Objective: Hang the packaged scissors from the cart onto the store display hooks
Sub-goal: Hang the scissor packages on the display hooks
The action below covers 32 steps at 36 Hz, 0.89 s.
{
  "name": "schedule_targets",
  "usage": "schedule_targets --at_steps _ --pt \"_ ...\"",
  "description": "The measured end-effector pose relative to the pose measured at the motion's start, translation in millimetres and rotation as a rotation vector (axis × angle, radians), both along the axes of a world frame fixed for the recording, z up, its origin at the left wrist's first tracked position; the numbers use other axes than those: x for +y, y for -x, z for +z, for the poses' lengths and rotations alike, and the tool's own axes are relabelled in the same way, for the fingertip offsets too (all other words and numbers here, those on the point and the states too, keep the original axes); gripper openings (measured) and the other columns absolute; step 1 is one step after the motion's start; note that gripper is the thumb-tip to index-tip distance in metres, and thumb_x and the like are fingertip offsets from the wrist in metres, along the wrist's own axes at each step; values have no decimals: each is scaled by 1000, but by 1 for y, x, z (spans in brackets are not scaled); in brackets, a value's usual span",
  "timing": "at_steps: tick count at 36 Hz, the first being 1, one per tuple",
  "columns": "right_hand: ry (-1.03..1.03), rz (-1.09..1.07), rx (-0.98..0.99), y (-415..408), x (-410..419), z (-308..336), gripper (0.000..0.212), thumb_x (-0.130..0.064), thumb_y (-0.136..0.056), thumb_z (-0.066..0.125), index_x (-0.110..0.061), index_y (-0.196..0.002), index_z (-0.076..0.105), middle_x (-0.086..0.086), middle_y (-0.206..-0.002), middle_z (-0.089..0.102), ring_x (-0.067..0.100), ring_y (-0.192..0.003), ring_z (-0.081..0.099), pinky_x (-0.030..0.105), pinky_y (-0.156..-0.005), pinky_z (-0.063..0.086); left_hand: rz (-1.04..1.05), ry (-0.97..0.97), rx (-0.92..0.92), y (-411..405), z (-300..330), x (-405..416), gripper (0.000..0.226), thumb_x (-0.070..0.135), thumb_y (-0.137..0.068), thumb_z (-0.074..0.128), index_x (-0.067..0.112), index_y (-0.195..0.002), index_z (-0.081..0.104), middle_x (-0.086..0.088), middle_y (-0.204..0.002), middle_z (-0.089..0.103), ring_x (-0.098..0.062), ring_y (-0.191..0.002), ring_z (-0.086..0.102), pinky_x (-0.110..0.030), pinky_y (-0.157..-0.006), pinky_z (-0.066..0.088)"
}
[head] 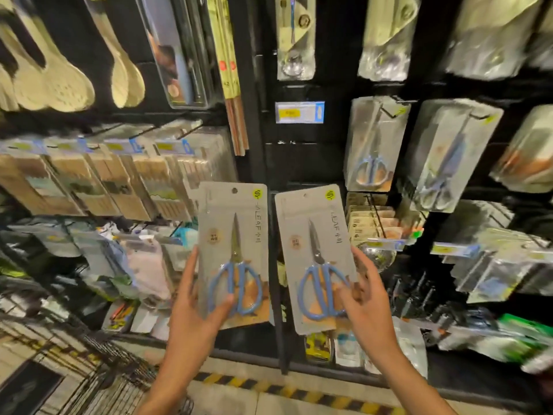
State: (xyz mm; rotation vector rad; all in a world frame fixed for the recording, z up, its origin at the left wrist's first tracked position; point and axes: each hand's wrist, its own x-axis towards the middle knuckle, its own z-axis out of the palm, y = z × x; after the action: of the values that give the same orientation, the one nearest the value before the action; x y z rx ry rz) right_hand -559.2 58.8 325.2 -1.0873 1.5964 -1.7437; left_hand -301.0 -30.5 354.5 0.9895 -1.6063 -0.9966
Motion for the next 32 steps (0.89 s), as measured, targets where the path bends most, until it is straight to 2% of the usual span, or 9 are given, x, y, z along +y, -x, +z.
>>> schedule_targets --at_steps 3,7,10,15,18,21,25,29,32 --pt "38 -22 -8 3 -6 11 66 -2 -98 59 -41 -147 40 -23 -137 59 10 -122 63 50 -95 57 -9 25 9 6 13 -10 93 16 -83 77 56 -150 27 48 -142 38 14 -134 41 -34 -114 37" --pt "51 -54 4 0 -17 22 69 -2 -97 60 -49 -143 41 -36 -129 58 6 -117 64 47 -93 59 -30 7 21 2 23 -33 93 28 -80 79 67 -146 24 24 -159 34 -13 -147 36 -57 -117 35" --pt "51 -69 10 -1 -25 26 68 -4 -97 61 -51 -143 42 -22 -141 55 4 -124 59 48 -100 55 -34 29 14 0 32 -51 94 28 -80 79 69 -144 24 19 -161 33 -18 -149 34 -61 -116 34" --pt "64 -99 72 2 -45 32 67 -11 -98 61 -56 -142 39 -11 -147 52 9 -115 64 50 -102 53 -71 47 34 0 43 -77 95 33 -79 81 68 -145 23 18 -160 34 -17 -148 35 -60 -116 34" --pt "70 -132 98 3 -57 30 69 -10 -98 62 -58 -141 39 2 -132 64 24 -110 66 52 -92 58 -113 101 51 3 50 -84 95 36 -81 84 62 -149 23 40 -154 27 4 -146 28 -49 -121 25" --pt "77 -166 117 5 -66 29 69 -8 -98 62 -57 -141 40 21 -110 65 45 -89 63 56 -73 59 -137 99 59 7 53 -91 92 26 -81 76 53 -152 23 63 -135 22 38 -122 22 -32 -117 21" --pt "79 -176 127 10 -77 30 69 -9 -98 62 -61 -139 40 32 -102 61 51 -83 58 61 -68 56 -126 92 42 11 58 -99 91 17 -85 75 45 -154 22 68 -127 23 44 -113 22 -23 -111 21" --pt "85 -182 135 16 -92 31 64 -24 -94 64 -58 -142 38 33 -112 58 54 -96 58 69 -73 52 -138 92 34 16 60 -110 92 19 -86 75 48 -154 21 65 -132 21 43 -116 19 -28 -113 21" --pt "84 -170 159 25 -106 30 66 -16 -100 61 -56 -144 36 38 -116 52 57 -95 56 70 -71 50 -126 94 37 22 62 -117 93 15 -86 75 47 -154 21 68 -127 20 45 -112 19 -28 -112 19"
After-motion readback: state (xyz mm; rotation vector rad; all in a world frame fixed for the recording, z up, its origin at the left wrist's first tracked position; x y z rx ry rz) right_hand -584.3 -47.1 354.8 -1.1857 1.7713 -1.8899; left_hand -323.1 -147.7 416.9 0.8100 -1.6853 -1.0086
